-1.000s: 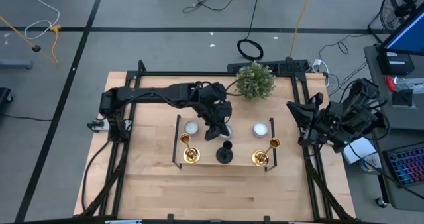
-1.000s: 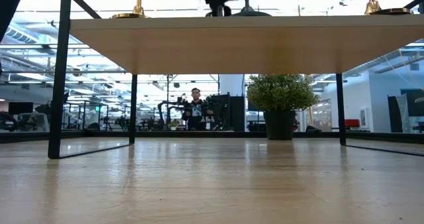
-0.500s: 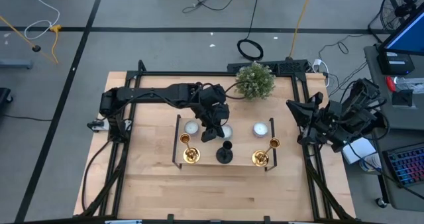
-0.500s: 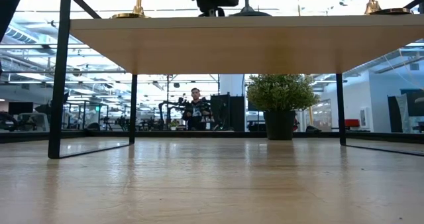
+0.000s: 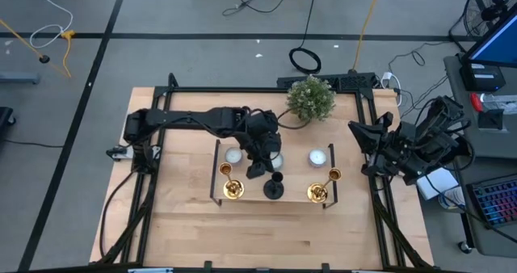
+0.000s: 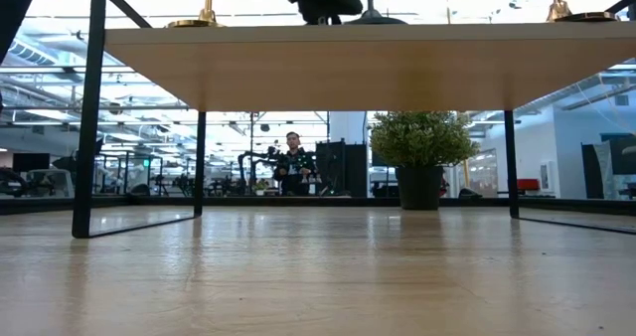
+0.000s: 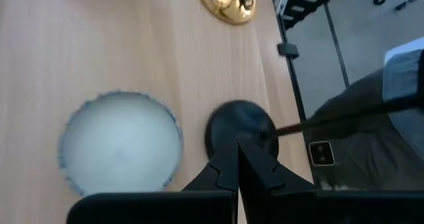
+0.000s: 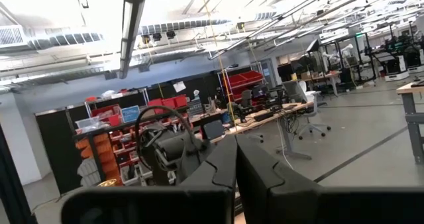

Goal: Pick & Place candle stick holders
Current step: Adjust the white blue scented candle on the shelf

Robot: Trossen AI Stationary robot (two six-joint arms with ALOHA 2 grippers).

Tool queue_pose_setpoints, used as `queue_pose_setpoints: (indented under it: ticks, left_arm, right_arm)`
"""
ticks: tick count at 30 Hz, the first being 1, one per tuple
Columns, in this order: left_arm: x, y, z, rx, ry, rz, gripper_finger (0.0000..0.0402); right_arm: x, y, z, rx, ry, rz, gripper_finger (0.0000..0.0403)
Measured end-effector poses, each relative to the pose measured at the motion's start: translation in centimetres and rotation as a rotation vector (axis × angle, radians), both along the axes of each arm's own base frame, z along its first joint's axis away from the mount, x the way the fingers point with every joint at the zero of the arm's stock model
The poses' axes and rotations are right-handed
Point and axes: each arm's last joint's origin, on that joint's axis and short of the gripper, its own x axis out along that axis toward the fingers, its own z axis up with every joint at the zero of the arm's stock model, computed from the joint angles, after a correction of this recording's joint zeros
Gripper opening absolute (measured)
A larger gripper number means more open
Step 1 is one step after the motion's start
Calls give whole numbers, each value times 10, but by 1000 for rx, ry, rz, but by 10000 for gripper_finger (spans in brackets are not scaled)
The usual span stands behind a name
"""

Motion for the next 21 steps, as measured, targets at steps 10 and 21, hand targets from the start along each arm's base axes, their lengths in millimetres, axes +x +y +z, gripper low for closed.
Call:
queue_pose_setpoints:
  ticks: [10, 21]
  left_arm:
    - [8, -2, -10, 4, 10, -2, 0]
    - [8, -2, -11, 24, 11, 11, 0]
  right_arm:
    - [0, 0, 0, 15, -8, 6, 0]
    - [1, 1, -1, 20, -4, 13, 0]
